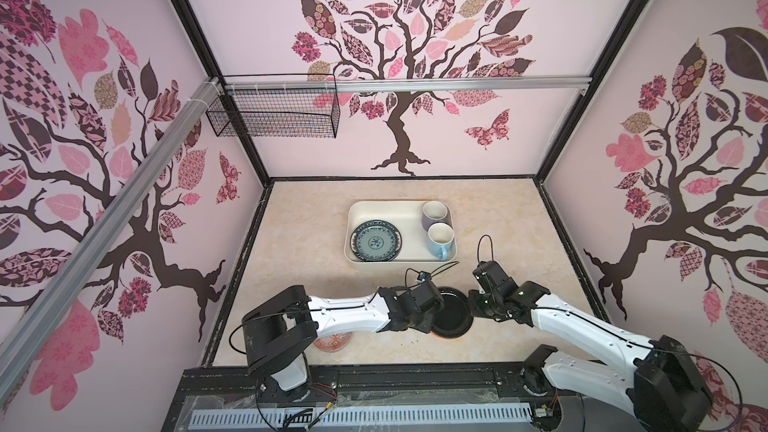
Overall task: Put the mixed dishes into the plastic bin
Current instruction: 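Grip the black plate's rim with both grippers and tilt it up on edge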
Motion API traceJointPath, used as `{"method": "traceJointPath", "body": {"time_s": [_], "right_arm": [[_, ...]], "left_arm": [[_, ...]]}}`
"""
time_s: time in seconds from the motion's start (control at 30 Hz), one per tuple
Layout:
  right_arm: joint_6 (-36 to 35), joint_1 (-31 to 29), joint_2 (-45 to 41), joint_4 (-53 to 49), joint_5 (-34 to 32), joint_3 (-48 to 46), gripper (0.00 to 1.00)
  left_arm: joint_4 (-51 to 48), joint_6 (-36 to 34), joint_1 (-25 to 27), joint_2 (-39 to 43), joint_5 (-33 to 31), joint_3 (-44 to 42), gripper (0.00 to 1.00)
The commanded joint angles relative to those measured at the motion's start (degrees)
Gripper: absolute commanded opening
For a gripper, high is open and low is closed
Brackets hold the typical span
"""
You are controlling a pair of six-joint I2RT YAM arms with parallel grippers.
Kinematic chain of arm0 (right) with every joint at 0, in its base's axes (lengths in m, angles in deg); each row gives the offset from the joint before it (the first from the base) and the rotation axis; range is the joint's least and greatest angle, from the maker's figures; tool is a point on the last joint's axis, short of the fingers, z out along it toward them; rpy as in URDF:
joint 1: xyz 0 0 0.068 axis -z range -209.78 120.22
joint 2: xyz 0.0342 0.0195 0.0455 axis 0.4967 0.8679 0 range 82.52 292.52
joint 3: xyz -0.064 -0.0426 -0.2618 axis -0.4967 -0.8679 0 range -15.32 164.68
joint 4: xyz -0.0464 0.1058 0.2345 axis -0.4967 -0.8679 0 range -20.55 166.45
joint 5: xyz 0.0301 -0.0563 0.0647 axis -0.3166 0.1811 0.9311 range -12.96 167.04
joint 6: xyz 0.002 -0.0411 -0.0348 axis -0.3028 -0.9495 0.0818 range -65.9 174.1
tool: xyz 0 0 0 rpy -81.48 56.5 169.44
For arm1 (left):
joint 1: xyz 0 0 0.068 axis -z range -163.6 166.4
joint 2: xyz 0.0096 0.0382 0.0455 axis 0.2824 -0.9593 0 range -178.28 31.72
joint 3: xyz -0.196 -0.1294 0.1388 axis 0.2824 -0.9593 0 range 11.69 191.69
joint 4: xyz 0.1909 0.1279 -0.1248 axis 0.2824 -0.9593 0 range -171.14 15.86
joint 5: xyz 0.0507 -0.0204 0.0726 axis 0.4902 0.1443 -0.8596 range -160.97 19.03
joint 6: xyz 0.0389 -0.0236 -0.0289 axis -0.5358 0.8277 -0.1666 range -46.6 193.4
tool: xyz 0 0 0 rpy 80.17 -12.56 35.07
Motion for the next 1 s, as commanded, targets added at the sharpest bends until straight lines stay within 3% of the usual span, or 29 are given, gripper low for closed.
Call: {"method": "traceJointPath", "body": {"time_s": [0.0, 0.97], "right_arm": [[0.0, -0.1, 0.9, 0.2, 0.3, -0.4, 0.26], [-0.2, -0.1, 2.0, 1.5, 1.2, -1.0, 0.23]], "left_arm": [[0.2, -0.5, 0.1, -0.9, -0.3, 2.6, 0.09], [3.3, -1.7, -0.4, -8.0, 2.7, 4.3, 0.01]]}}
